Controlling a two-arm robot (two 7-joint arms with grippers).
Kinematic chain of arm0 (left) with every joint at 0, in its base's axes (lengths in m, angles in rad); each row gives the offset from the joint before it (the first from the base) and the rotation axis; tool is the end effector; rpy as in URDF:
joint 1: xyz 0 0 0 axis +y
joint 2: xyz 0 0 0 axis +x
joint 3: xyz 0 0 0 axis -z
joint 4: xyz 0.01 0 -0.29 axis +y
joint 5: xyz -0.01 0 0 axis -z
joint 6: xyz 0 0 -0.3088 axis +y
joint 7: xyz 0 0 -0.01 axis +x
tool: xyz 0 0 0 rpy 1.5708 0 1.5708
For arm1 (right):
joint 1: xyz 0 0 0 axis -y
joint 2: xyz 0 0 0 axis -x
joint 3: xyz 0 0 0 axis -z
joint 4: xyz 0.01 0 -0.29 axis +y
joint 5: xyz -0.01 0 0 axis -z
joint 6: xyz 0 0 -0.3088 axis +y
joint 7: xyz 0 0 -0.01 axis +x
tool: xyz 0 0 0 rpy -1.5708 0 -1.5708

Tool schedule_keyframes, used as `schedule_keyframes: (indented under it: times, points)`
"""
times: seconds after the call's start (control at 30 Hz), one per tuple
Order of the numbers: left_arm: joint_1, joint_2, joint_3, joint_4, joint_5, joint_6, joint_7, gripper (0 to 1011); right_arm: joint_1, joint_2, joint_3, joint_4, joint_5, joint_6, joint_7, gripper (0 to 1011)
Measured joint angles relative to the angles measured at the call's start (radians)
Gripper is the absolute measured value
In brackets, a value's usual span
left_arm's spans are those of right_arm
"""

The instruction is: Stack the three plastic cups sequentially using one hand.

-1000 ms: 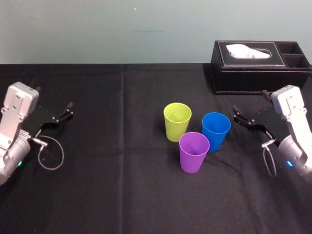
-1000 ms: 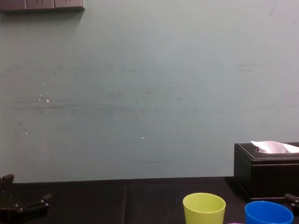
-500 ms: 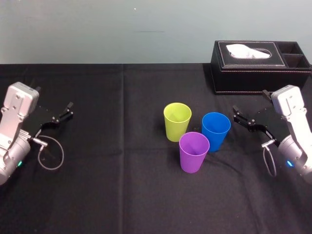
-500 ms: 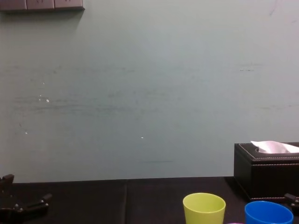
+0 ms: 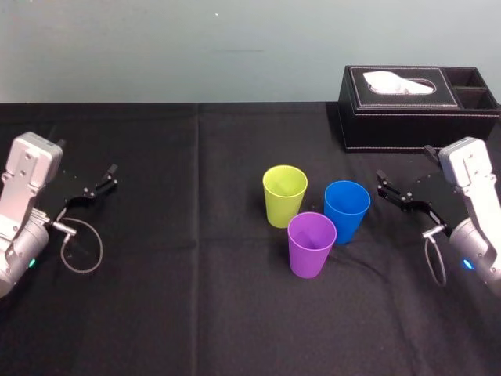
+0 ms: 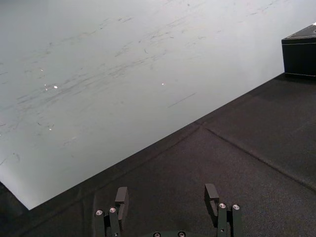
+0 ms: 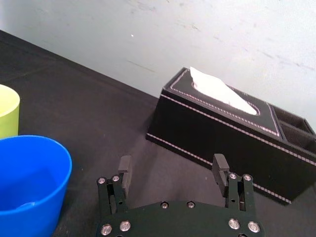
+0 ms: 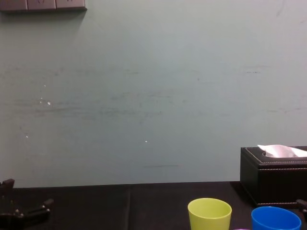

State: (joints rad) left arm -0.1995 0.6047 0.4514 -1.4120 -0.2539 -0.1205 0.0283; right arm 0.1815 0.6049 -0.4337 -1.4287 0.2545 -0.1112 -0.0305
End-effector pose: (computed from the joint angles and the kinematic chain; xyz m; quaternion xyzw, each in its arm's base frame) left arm 0.3581 0.0827 -0.3023 0.1415 -0.1325 0.5799 0.7913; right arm 0.3546 -0.0837 -0.3012 -0.1408 -0.1289 -0.5841 0.7889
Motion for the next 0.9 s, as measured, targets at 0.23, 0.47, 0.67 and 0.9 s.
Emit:
schedule_keyframes:
  times: [0.23,0.47,0.67,0.9]
  points:
    - [0.000,0.000,0.000,0.000,0.000,0.000,0.000,1011,-0.066,0.007,0.044,-0.040,0.045,0.012,0.015,1004]
    - [0.000,0.000,0.000,0.000,0.000,0.000,0.000,1011,-0.158,0.035,0.093,-0.106,0.110,0.005,0.067,1004]
    - [0.000,0.000,0.000,0.000,0.000,0.000,0.000,1011,-0.244,0.069,0.126,-0.171,0.148,-0.010,0.109,1004]
    - [0.000,0.000,0.000,0.000,0.000,0.000,0.000,1011,-0.346,0.105,0.164,-0.233,0.177,-0.038,0.151,1004]
